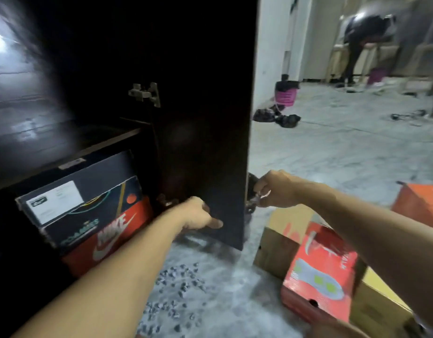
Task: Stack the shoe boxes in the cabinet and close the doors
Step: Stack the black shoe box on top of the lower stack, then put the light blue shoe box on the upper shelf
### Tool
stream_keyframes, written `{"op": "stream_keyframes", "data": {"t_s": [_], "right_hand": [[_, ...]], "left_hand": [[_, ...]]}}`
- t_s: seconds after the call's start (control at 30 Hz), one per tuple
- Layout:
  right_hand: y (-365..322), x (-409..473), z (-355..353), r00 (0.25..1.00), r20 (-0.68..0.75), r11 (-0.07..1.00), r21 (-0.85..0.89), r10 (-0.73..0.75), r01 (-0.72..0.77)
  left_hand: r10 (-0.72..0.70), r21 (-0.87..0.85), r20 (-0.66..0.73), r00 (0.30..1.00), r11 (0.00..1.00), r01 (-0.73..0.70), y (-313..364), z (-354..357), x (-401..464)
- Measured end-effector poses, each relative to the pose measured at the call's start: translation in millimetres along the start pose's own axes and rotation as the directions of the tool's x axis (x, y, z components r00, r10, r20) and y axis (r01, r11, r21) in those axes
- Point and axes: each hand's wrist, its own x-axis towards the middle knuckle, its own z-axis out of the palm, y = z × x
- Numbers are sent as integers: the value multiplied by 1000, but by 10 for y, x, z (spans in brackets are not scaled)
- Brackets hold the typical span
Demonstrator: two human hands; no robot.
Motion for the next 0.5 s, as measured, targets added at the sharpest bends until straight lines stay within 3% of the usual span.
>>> {"op": "stream_keyframes", "data": {"t_s": [0.17, 0.33, 0.5], "right_hand": [[871, -796, 98, 981, 2, 977, 90, 195, -195], [1582, -1583, 392, 945, 66, 944, 68, 320, -324], [2185, -2294, 633, 831, 88, 803, 222, 549, -553]], "left_hand": [[141, 127, 144, 979, 979, -160, 742, 685, 87], [200, 129, 294, 935, 961, -246, 1206, 1481, 215], [243, 115, 427, 871, 941, -319, 1505, 2211, 203]]}}
